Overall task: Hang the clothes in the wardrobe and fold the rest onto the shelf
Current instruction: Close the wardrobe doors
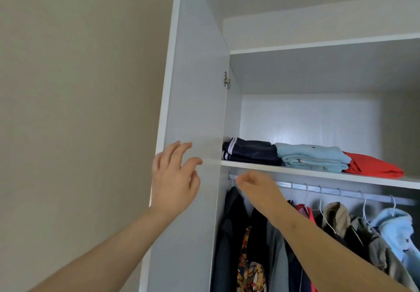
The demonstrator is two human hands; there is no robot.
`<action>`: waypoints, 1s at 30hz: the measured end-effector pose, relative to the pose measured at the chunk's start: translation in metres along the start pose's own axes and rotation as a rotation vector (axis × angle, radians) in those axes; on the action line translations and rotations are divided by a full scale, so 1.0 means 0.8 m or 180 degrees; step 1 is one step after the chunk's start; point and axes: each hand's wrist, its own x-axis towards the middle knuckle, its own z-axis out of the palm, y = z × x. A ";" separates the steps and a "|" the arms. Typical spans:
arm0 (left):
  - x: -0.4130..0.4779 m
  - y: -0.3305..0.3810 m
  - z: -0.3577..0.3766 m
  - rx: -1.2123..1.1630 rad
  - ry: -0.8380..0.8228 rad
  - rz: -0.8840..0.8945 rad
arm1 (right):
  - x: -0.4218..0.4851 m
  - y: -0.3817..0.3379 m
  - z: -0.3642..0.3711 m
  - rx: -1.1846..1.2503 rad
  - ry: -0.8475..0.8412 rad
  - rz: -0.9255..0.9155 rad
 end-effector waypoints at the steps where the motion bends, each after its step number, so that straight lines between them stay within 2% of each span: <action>1: -0.003 -0.008 0.001 0.0072 -0.0006 -0.0165 | -0.002 -0.001 0.004 0.0021 -0.0026 -0.0012; 4: -0.005 -0.022 0.004 -0.0146 -0.0286 -0.0916 | -0.005 -0.001 0.010 -0.0007 -0.0127 0.0022; 8: 0.001 -0.033 0.005 -0.1450 -0.0411 -0.2109 | -0.011 0.006 0.009 -0.0047 -0.0233 0.0150; 11: 0.003 -0.041 0.002 -0.1478 -0.0295 -0.2406 | -0.017 0.013 0.006 -0.0061 -0.0284 0.0189; 14: -0.006 -0.033 0.001 -0.1442 -0.0290 -0.2414 | -0.023 0.025 0.003 -0.0066 -0.0286 0.0244; 19: -0.007 0.010 0.005 -0.1278 -0.0241 -0.2117 | -0.029 0.042 -0.009 0.0036 -0.0248 0.0325; 22: -0.008 0.051 0.009 -0.1525 -0.0300 -0.1825 | -0.028 0.051 -0.028 0.0131 -0.0207 0.0367; 25: -0.012 0.095 0.022 -0.1817 -0.0515 -0.1579 | -0.026 0.062 -0.052 0.0125 -0.0079 0.0395; 30: -0.013 0.166 0.074 -0.1713 -0.1150 -0.1325 | -0.033 0.096 -0.108 0.0207 0.0144 0.0527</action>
